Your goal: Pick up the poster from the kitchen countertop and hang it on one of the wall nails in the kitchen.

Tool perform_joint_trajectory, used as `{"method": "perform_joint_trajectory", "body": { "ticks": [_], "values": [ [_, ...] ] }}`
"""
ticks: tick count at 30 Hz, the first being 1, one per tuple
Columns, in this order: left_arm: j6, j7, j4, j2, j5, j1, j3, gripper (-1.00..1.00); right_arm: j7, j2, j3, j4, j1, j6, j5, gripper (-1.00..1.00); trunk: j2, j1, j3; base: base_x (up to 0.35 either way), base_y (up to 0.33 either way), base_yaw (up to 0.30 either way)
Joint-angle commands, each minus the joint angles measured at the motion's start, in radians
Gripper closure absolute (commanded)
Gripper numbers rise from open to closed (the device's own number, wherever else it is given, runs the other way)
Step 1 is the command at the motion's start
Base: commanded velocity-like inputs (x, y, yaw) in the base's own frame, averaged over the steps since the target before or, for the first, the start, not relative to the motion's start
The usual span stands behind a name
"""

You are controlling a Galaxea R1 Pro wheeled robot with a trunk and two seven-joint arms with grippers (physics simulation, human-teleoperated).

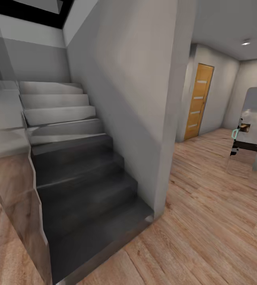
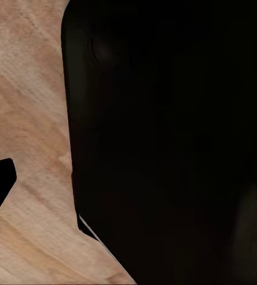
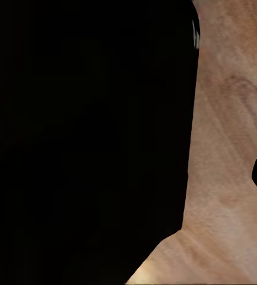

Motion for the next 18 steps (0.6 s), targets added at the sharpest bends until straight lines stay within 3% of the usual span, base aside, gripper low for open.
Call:
{"method": "perform_joint_trajectory", "body": {
  "ticks": [1, 5, 18],
  "values": [
    [-0.006, -0.004, -0.006, -0.006, 0.003, 0.006, 0.004, -1.00, 0.003, 0.005, 0.005, 0.000, -0.006, -0.006, 0.006, -1.00, 0.000, 0.000, 0.000, 0.000, 0.000, 0.000],
    [-0.007, -0.004, -0.026, -0.028, 0.003, 0.028, 0.003, -1.00, 0.003, 0.005, 0.005, 0.001, -0.022, -0.008, 0.007, -1.00, 0.000, 0.000, 0.000, 0.000, 0.000, 0.000],
    [-0.007, -0.004, -0.026, -0.029, 0.003, 0.028, 0.003, -1.00, 0.003, 0.005, 0.005, 0.001, -0.022, -0.008, 0.007, -1.00, 0.000, 0.000, 0.000, 0.000, 0.000, 0.000]
  ]
}}
